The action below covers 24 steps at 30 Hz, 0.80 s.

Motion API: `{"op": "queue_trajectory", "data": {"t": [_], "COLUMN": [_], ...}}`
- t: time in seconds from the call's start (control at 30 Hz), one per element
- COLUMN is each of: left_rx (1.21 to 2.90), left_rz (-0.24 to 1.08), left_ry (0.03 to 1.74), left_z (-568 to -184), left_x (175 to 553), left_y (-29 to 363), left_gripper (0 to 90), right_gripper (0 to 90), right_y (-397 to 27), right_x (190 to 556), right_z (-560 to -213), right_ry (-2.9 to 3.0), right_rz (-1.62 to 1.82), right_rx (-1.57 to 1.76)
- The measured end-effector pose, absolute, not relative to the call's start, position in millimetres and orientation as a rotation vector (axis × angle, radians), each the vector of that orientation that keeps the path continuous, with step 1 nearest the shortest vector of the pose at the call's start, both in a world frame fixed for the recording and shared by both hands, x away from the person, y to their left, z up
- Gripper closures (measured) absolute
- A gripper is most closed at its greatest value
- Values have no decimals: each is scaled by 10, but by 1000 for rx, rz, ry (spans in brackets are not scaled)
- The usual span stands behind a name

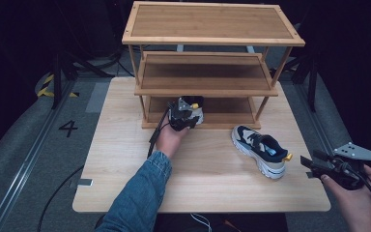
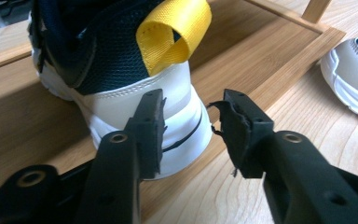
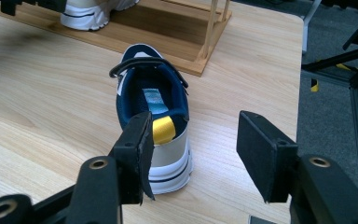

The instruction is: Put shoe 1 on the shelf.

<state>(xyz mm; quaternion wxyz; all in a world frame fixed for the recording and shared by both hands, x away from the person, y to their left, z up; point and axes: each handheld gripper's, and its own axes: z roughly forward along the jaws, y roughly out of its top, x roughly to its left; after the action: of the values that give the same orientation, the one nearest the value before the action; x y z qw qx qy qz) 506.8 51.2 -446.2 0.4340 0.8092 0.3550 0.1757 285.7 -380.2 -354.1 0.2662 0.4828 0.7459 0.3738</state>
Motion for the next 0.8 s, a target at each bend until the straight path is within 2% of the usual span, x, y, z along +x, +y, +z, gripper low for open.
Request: {"op": "queue_trajectory", "data": {"t": [0.13, 0.27, 0.4, 0.53, 0.7, 0.8], "left_rx": [1998, 2014, 2057, 2080, 2139, 2166], "left_rz": [411, 404, 429, 377, 291, 325], "left_ry": [898, 910, 917, 960, 1043, 1017], "left_z": [-4463, -4430, -4273, -4164, -3984, -3910], "left_x": [5068, 5021, 4873, 4759, 4520, 4412], "left_y": [511, 509, 548, 597, 711, 786], "left_gripper": [569, 504, 460, 407, 278, 258], "right_gripper": [471, 470, 468, 463, 457, 480], "right_y": [-3804, -3806, -3796, -3780, -3738, -3717], "right_x": [2853, 2878, 2940, 3021, 3142, 3212], "right_z": [-3543, -3552, -3550, -3553, -3555, -3571], "right_ry": [2016, 2018, 2026, 2041, 2069, 2093], "right_rz": [1005, 1006, 1005, 1011, 1026, 1022], "right_rx": [1305, 1301, 1294, 1291, 1268, 1257]}}
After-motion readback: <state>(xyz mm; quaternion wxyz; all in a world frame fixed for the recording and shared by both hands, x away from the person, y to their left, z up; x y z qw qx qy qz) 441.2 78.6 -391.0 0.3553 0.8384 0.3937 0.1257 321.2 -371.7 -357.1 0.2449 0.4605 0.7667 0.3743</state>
